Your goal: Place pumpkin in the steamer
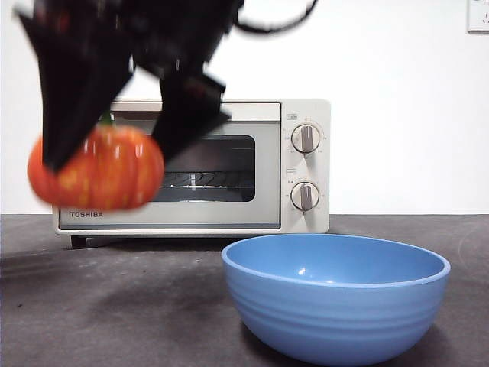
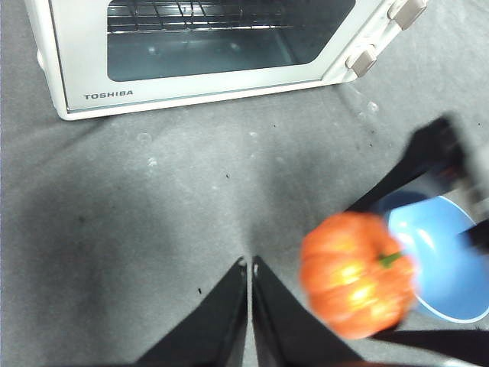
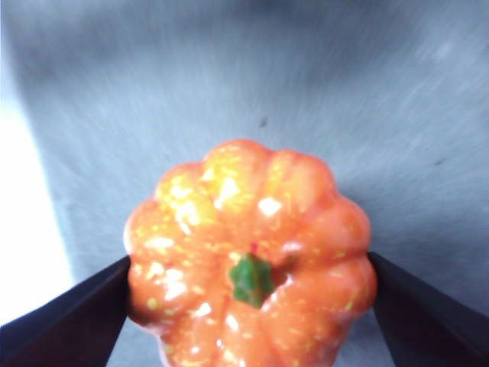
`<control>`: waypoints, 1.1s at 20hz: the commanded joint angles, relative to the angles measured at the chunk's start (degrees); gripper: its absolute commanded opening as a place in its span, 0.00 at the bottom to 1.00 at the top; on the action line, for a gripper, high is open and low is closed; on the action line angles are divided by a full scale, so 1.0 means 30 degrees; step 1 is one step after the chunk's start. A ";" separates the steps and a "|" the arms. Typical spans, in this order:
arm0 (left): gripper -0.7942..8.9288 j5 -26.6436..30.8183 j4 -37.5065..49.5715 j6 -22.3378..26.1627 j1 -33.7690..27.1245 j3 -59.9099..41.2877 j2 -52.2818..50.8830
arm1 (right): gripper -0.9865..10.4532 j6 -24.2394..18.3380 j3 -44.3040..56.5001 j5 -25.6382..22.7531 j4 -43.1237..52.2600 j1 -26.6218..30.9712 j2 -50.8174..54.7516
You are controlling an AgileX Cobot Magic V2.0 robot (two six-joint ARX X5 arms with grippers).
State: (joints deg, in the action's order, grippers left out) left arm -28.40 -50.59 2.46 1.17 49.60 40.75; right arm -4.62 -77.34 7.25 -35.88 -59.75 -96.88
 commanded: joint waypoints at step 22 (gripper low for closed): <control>0.10 -0.0044 0.0168 0.0328 0.0029 0.0350 0.0109 | 0.42 0.2412 1.1300 -0.0488 0.2565 0.3599 0.8262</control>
State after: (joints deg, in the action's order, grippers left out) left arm -28.40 -50.59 2.46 1.17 49.60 40.75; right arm 1.83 -43.05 5.93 -28.91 -48.31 -71.29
